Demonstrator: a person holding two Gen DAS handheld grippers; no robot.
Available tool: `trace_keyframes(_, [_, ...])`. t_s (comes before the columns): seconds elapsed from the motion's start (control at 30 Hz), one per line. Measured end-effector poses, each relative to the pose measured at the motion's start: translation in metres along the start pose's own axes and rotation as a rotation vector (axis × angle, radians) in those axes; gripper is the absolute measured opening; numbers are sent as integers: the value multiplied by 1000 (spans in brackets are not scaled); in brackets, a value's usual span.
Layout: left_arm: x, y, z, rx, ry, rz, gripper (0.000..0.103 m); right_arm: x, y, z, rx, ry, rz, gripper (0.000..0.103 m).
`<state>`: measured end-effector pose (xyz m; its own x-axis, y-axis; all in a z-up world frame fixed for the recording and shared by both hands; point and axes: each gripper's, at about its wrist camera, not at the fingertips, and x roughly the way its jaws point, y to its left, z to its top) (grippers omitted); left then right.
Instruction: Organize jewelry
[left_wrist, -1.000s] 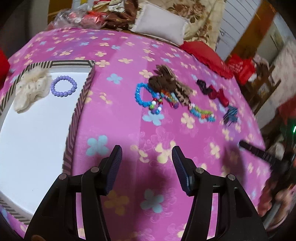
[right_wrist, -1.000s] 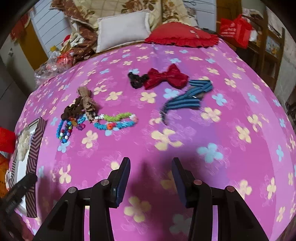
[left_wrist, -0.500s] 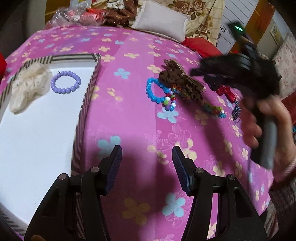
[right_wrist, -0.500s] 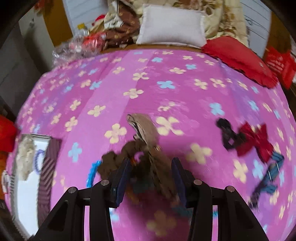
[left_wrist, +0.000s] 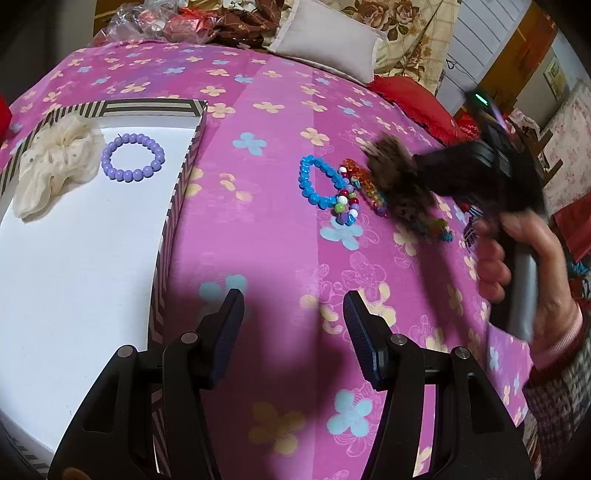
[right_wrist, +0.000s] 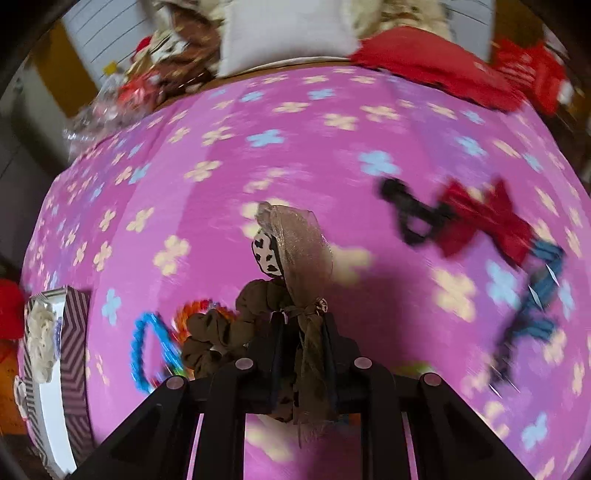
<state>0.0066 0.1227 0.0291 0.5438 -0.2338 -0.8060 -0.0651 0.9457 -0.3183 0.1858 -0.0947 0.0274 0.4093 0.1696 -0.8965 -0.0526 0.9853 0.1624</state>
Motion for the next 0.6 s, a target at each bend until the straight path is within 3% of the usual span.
trace_keyframes(0.17, [-1, -2, -2, 4, -7, 18, 56, -26, -32, -50, 4, 31, 52, 21])
trace_keyframes(0.33, [-6, -9, -8, 19, -19, 34, 56, -51, -48, -93, -14, -15, 105, 48])
trace_keyframes(0.6, [-6, -28, -12, 58, -22, 78, 56, -74, -57, -119, -106, -150, 122, 48])
